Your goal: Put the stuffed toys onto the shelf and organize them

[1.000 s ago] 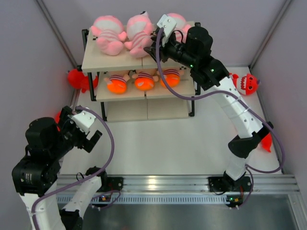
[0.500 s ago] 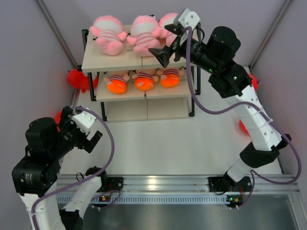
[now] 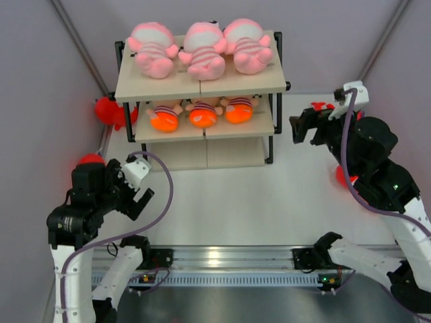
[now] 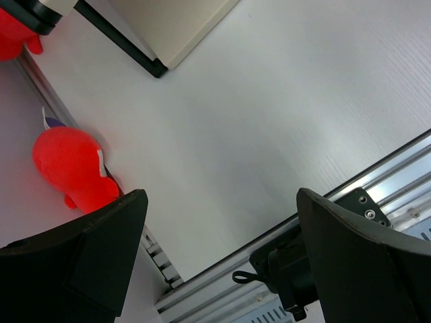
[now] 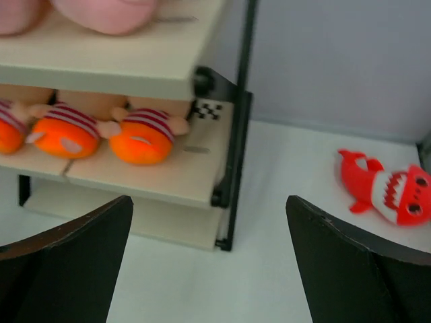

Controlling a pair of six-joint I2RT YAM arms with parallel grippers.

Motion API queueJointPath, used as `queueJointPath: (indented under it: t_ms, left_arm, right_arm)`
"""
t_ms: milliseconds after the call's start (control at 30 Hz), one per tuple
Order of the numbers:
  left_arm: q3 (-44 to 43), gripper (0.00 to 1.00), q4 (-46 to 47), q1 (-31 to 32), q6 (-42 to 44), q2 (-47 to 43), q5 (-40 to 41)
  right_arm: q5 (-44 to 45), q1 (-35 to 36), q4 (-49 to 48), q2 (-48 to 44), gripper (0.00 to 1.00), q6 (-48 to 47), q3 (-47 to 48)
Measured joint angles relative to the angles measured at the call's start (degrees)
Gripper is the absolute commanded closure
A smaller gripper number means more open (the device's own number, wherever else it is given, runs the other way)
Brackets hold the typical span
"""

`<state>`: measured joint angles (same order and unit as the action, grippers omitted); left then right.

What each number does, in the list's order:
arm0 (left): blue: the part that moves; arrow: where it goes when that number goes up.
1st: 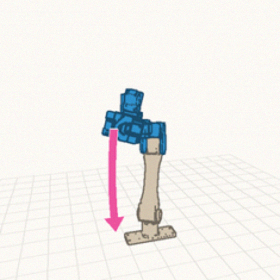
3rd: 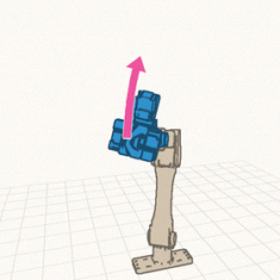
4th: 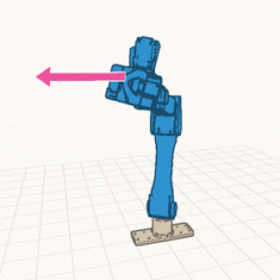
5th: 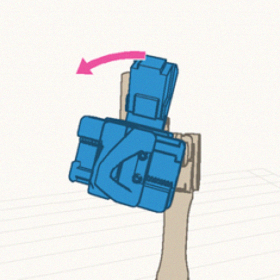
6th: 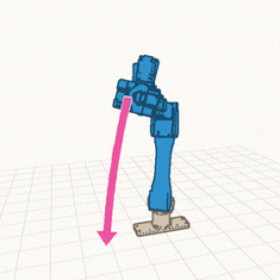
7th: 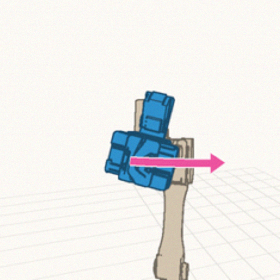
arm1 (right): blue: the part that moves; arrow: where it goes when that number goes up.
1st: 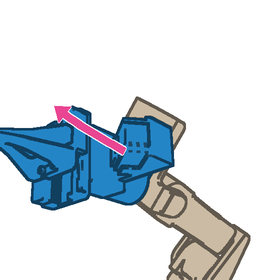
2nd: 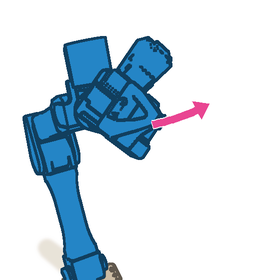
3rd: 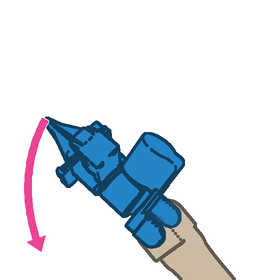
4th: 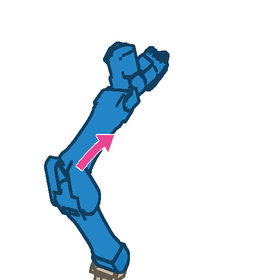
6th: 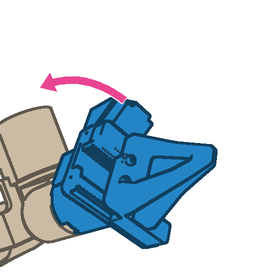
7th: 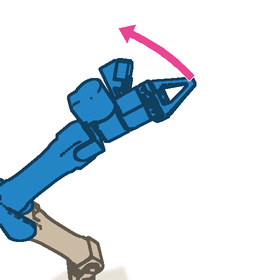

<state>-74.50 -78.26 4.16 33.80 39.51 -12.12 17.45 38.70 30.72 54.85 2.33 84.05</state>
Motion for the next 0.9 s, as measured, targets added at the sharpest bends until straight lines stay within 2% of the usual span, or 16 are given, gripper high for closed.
queueJointPath:
  t_ms: [133,333,467,600,700,733,800,833,900]
  left_arm:
    - [1.01,0.02,0.09,0.0,-0.07,0.0,-0.26]
    - [2.14,0.02,0.2,0.0,-0.09,0.0,-0.48]
    - [3.08,0.02,0.2,0.0,0.0,0.0,-0.48]
    - [3.69,0.02,0.2,0.0,0.26,0.0,-1.03]
    - [3.82,0.02,0.2,0.0,0.46,0.0,-1.97]
    - [3.85,0.02,0.17,0.0,0.5,0.0,-2.23]
    - [3.87,0.02,0.2,0.0,0.61,0.0,-2.58]
    - [3.87,0.02,0.17,0.0,0.61,0.0,-2.69]
    - [3.87,0.02,0.2,0.02,0.61,0.0,-3.06]
  right_arm:
    - [2.93,-13.88,5.18,-3.89,0.06,5.92,-8.37]
    - [0.96,-38.97,5.46,4.15,0.03,11.93,-19.74]
    - [0.87,-50.42,4.04,10.4,0.03,15.72,-26.67]
    - [1.31,-58.05,1.57,14.99,0.07,18.16,-29.09]
    - [0.68,-62.29,-1.86,18.95,0.21,19.17,-29.2]
    - [0.2,-63.25,-2.89,20.33,0.35,19.43,-29.2]
    - [-1.29,-64.43,-4.7,23.5,0.48,19.82,-29.29]
    - [-2.08,-64.72,-5.46,24.96,0.58,19.98,-29.33]
    - [-4.57,-64.85,-7.65,27.1,0.66,20.35,-30.03]
